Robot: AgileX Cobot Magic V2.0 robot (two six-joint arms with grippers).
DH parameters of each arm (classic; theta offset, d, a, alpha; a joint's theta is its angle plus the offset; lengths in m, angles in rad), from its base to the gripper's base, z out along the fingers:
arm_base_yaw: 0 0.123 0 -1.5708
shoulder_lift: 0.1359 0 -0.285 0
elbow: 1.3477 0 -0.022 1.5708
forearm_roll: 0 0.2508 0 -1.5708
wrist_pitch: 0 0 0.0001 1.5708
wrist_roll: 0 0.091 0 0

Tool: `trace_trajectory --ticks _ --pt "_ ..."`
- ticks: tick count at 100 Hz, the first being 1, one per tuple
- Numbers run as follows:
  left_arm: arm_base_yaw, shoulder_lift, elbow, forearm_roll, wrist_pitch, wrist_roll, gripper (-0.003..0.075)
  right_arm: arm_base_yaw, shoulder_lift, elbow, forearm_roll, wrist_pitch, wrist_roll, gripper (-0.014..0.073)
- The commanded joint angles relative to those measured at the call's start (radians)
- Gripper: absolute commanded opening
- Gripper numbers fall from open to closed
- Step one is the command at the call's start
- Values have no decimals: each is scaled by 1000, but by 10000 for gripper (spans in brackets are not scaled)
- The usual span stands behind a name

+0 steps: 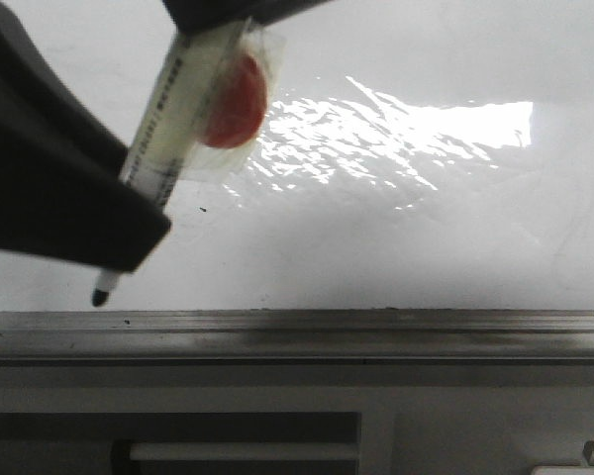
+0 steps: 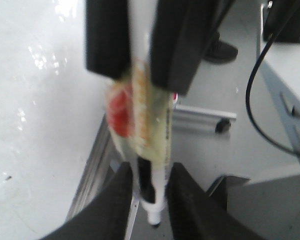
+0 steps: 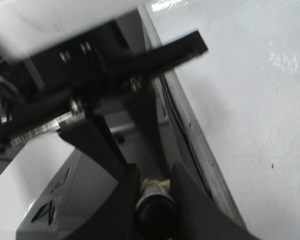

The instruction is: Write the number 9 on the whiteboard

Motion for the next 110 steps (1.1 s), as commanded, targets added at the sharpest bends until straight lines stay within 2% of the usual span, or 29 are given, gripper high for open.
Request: trace_trajectory --ticks 1,6,11,21,36,44,55,68,77,93,110 --pt "20 -89 -42 -58 -70 -79 340 5 -2 -136 -264 159 280 -60" --pt "35 -135 -42 -47 -70 -104 438 5 2 -222 -409 259 411 -59" --pt "53 -185 -42 -45 -70 -111 482 5 4 -306 -517 344 494 -58" --pt "101 -284 -39 -44 -78 -111 467 11 -8 -428 -634 360 611 -43" --pt "198 -383 -6 -44 -135 -181 388 61 -78 -410 -858 56 755 -37" --pt "247 -405 23 -46 -163 -215 321 84 -113 -309 -997 -117 835 -37" --pt "293 -410 60 -89 -165 -216 222 91 -141 -121 -1128 -341 880 -37" --pt "311 -410 83 -137 -163 -216 113 91 -151 60 -1154 -586 885 -37" --pt "311 -410 87 -140 -161 -216 52 91 -151 130 -1154 -700 885 -37" --pt "311 -410 87 -140 -159 -216 -19 49 -159 135 -1154 -725 885 -37" --pt "311 -410 87 -140 -158 -216 -20 -5 -195 133 -1150 -717 885 -37"
